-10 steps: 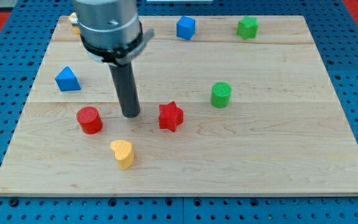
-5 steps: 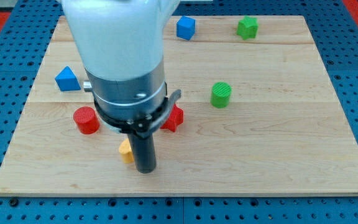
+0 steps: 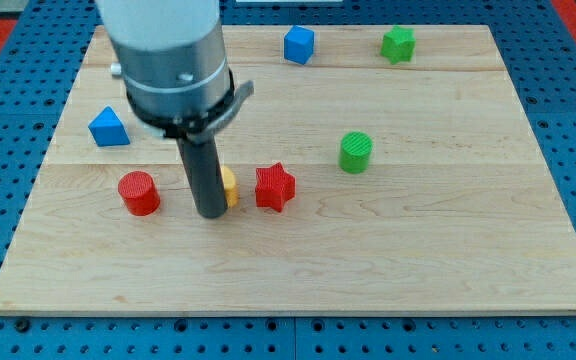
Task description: Reposition the yellow heart towards the right center
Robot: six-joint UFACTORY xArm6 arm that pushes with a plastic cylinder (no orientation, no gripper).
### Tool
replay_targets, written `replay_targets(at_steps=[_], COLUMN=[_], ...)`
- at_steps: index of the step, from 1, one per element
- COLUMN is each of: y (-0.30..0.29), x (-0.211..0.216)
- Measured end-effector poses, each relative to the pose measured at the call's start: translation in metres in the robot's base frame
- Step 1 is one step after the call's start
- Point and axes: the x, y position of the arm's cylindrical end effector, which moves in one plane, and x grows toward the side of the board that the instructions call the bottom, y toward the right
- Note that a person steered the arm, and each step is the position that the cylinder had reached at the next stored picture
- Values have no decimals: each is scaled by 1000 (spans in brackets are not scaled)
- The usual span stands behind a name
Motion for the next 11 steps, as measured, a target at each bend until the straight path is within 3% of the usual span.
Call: replay_targets(at_steps=[2, 3, 6, 8, 11], y=[7, 2, 127, 141, 206], x=[-79, -95, -164, -173, -182])
